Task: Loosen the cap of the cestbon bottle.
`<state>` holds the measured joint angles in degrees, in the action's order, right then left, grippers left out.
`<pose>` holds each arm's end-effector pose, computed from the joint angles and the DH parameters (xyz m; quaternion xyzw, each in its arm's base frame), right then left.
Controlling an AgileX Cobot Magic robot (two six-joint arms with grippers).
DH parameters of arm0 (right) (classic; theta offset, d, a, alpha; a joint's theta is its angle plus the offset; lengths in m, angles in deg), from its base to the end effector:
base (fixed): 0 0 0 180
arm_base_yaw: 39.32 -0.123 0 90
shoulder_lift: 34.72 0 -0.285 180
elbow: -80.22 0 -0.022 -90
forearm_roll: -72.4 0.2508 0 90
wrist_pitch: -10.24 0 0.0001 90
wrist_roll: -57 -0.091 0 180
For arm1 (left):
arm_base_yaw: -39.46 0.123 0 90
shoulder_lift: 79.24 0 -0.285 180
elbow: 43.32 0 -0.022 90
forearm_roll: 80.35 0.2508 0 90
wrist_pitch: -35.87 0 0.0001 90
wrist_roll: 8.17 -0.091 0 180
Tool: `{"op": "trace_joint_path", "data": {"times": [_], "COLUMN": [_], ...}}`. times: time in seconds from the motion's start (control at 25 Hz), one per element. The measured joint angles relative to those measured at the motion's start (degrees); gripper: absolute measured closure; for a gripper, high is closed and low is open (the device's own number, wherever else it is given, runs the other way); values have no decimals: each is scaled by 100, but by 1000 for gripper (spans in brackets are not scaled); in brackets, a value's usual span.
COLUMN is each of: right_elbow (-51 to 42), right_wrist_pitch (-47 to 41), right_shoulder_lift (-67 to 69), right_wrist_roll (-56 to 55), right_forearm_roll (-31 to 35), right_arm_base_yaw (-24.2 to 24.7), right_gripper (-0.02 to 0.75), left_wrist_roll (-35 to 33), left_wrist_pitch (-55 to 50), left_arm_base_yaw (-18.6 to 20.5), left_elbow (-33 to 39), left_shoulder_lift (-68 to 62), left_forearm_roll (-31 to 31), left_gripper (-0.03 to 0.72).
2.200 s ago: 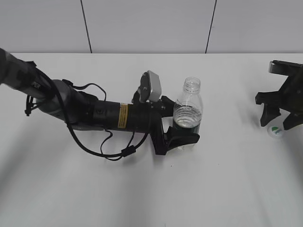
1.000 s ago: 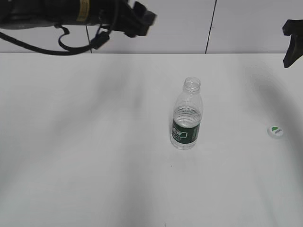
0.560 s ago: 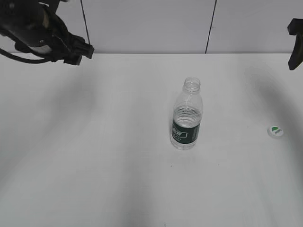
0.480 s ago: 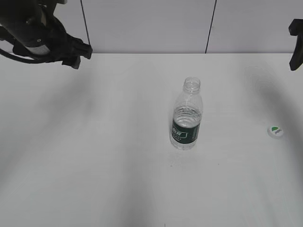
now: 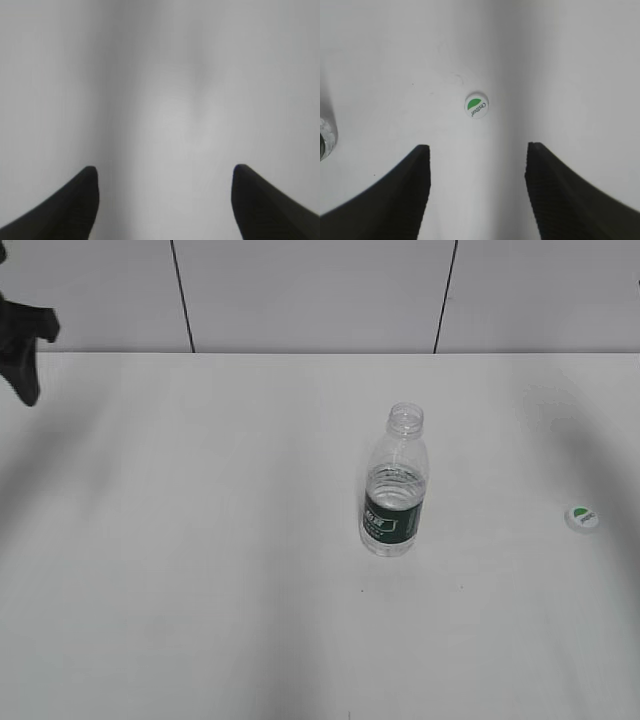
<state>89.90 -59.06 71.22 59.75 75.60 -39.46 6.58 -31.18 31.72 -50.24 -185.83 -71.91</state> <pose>0.3526 0.0056 0.3035 -0.0185 0.9915 0.0243 0.1262 0.3517 -0.0354 0.2880 -0.0399 0.9900 0.0468 0.1269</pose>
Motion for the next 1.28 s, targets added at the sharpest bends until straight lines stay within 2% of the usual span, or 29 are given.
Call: {"op": "trace_joint_path", "data": {"times": [0.16, 0.36, 0.68, 0.92, 1.08, 1.28], "right_elbow": [-234, -1157, -2905, -3694, -4180, -4875], "right_wrist_pitch": [0, 0, -25, -44, -46, -50], "right_shoulder_lift": [-470, -1580, -3997, -5990, -6998, -8076], "right_wrist_roll": [4, 4, 4, 4, 4, 109], "right_forearm_roll": [-6, 76, 149, 139, 145, 138], "right_arm_base_yaw": [0, 0, 0, 0, 0, 0], "right_gripper": [273, 273, 273, 273, 273, 273], "left_wrist_roll": [-190, -836, -962, -966, -984, -1335], "left_wrist_pitch": [-249, -243, -262, -174, 222, 409], "left_arm_base_yaw": [581, 675, 670, 670, 670, 670], "left_elbow": [0, 230, 2046, 3083, 3677, 4401], "left_shoulder_lift": [33, 434, 2541, 4608, 5938, 7286], "left_forearm_roll": [-64, -616, -708, 7, -259, -784], "left_gripper": [200, 239, 252, 252, 252, 252]}}
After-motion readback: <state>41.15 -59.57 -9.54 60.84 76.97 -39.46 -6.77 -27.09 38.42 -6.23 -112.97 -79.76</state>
